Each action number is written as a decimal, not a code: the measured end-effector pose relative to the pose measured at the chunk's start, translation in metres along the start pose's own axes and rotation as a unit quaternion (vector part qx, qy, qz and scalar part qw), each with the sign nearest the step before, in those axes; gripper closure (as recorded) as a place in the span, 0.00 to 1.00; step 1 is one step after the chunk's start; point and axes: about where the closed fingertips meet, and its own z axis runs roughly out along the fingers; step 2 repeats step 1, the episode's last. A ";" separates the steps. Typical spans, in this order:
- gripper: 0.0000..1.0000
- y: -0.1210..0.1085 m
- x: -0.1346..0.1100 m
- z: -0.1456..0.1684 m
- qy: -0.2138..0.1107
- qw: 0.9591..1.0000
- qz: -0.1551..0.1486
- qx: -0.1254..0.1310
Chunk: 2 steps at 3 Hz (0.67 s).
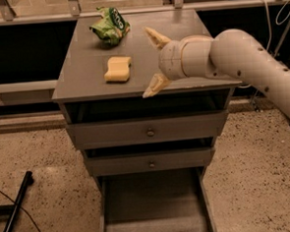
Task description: Pick sponge from bottom drawer and place on counter
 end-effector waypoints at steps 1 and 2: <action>0.00 -0.004 0.011 -0.115 0.141 0.989 0.041 0.023; 0.00 -0.004 0.011 -0.115 0.141 0.989 0.041 0.023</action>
Offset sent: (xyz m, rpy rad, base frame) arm 0.0000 0.0000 0.0000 0.0000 0.0000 0.0000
